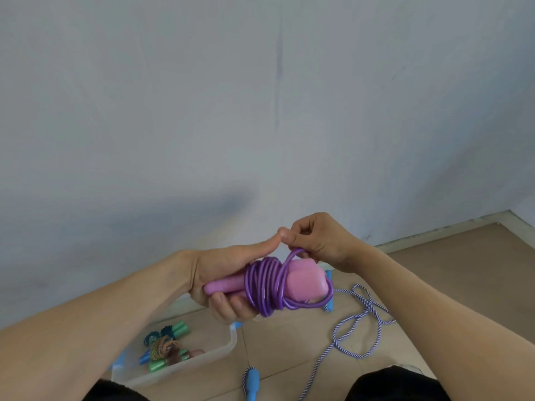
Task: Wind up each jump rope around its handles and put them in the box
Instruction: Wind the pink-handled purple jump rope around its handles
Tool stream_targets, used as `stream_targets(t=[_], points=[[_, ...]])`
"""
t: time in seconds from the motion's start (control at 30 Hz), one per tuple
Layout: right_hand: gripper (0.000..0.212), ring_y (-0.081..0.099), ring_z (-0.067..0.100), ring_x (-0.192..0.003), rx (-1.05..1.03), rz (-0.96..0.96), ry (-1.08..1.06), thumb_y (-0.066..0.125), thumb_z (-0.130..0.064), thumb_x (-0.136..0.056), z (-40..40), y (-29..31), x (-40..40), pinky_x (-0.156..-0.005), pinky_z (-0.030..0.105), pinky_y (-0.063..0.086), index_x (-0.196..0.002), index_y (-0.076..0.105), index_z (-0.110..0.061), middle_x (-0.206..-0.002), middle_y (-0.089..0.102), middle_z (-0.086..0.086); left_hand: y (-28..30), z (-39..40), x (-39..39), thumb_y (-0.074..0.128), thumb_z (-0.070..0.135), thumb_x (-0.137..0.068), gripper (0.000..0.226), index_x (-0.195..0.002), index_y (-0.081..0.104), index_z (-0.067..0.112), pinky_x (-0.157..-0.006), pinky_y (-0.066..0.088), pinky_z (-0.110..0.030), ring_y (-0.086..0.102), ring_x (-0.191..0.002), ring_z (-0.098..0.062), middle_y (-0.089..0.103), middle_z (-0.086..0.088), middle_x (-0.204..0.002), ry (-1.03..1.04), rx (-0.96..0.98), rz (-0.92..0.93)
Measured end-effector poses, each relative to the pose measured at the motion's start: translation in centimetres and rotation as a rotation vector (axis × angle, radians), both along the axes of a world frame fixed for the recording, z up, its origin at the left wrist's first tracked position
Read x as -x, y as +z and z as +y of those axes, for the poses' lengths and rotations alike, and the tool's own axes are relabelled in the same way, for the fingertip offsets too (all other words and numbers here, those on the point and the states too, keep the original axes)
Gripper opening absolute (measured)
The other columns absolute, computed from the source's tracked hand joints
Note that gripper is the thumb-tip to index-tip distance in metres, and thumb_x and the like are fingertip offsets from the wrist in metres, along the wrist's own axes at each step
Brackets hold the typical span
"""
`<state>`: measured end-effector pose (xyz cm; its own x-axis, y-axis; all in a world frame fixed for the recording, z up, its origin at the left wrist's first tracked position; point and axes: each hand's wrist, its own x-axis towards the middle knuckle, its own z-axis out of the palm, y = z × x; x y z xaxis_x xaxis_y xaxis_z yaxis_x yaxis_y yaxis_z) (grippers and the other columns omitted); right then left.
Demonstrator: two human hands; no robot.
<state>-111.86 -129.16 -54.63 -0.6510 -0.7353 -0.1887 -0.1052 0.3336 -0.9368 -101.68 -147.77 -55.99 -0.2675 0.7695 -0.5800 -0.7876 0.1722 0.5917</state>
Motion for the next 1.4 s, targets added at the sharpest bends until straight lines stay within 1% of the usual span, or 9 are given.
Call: stream_targets(t=[0.1,0.27,0.4,0.53,0.63,0.87,1.07,1.23,1.4], points=[[0.05,0.037,0.009,-0.045,0.044,0.001,-0.013,0.065,-0.054,-0.075,-0.8,-0.9,-0.3,-0.047,0.018,0.034,-0.052,0.049,-0.012,-0.05,0.041,0.002,0.6,0.4,-0.1,0.043,0.085,-0.077,0.073,-0.087,0.062,0.015,-0.035,0.023,-0.014,0.034,-0.033,-0.005,0.043,0.004,-0.051,0.114,-0.08,0.054],[0.055,0.042,0.013,-0.053,0.129,-0.012,-0.074,0.052,-0.054,-0.09,-1.4,-1.7,0.1,-0.055,0.026,0.037,-0.065,0.05,-0.006,-0.06,0.043,0.008,0.6,0.8,-0.1,0.035,0.078,-0.085,0.069,-0.072,0.063,0.017,-0.038,0.019,-0.019,0.031,-0.034,-0.006,0.04,0.003,-0.053,0.378,0.043,0.245],[0.034,0.036,0.015,-0.054,0.183,-0.039,-0.082,0.05,-0.018,-0.099,-1.4,-2.2,0.4,-0.052,0.028,0.035,-0.066,0.053,-0.015,-0.06,0.041,0.004,0.4,1.0,0.1,0.04,0.075,-0.086,0.065,-0.067,0.06,0.016,-0.04,0.016,-0.021,0.029,-0.036,-0.007,0.039,0.001,-0.055,0.567,0.051,0.305],[0.029,0.037,0.014,-0.059,0.272,-0.341,-0.135,0.042,-0.002,-0.099,-2.0,-1.7,0.3,-0.05,0.025,0.04,-0.08,0.063,-0.01,-0.07,0.046,0.004,0.7,0.7,0.5,0.038,0.072,-0.088,0.064,-0.066,0.062,0.016,-0.041,0.019,-0.022,0.029,-0.037,-0.01,0.039,-0.002,-0.057,0.761,0.053,0.339],[0.025,0.044,0.016,-0.062,0.334,-0.483,-0.141,0.042,0.001,-0.098,-2.2,-1.5,0.0,-0.055,0.027,0.043,-0.09,0.065,-0.001,-0.075,0.052,0.008,0.4,0.4,0.4,0.039,0.071,-0.089,0.064,-0.086,0.066,0.013,-0.042,0.026,-0.023,0.032,-0.042,-0.014,0.042,-0.005,-0.06,0.826,0.147,0.416],[0.037,0.056,0.022,-0.078,0.367,-0.633,-0.183,0.037,-0.013,-0.1,-2.3,-1.3,0.2,-0.071,0.034,0.045,-0.118,0.064,0.005,-0.095,0.06,0.014,-0.5,-0.5,0.3,0.048,0.063,-0.09,0.061,-0.099,0.059,0.003,-0.048,0.049,-0.032,0.055,-0.047,-0.03,0.063,-0.021,-0.068,0.964,0.456,0.69],[0.046,0.061,0.025,-0.084,0.341,-0.522,-0.118,0.056,-0.04,-0.095,-2.0,-1.1,-0.1,-0.082,0.036,0.053,-0.11,0.069,0.001,-0.097,0.066,0.016,-1.1,-1.0,0.0,0.05,0.055,-0.094,0.043,-0.113,0.055,0.017,-0.066,0.055,-0.046,0.07,-0.067,-0.044,0.074,-0.016,-0.087,0.998,0.593,0.769],[0.047,0.066,0.026,-0.083,0.23,-0.253,-0.129,0.064,-0.04,-0.087,-2.5,-0.9,-1.3,-0.084,0.034,0.057,-0.107,0.07,0.003,-0.094,0.07,0.021,-1.3,-0.9,-0.1,0.041,0.037,-0.102,0.03,-0.099,0.055,0.011,-0.053,0.049,-0.037,0.066,-0.057,-0.042,0.07,-0.014,-0.073,0.987,0.675,0.737],[0.053,0.065,0.025,-0.068,0.111,-0.264,-0.178,0.05,-0.049,-0.096,-2.4,0.1,-1.2,-0.071,0.037,0.058,-0.094,0.066,0.001,-0.078,0.069,0.017,-0.7,-1.5,-0.3,0.024,0.033,-0.1,0.061,-0.081,0.057,-0.014,-0.057,0.048,-0.037,0.05,-0.043,-0.034,0.048,-0.028,-0.047,0.849,0.556,0.686]])
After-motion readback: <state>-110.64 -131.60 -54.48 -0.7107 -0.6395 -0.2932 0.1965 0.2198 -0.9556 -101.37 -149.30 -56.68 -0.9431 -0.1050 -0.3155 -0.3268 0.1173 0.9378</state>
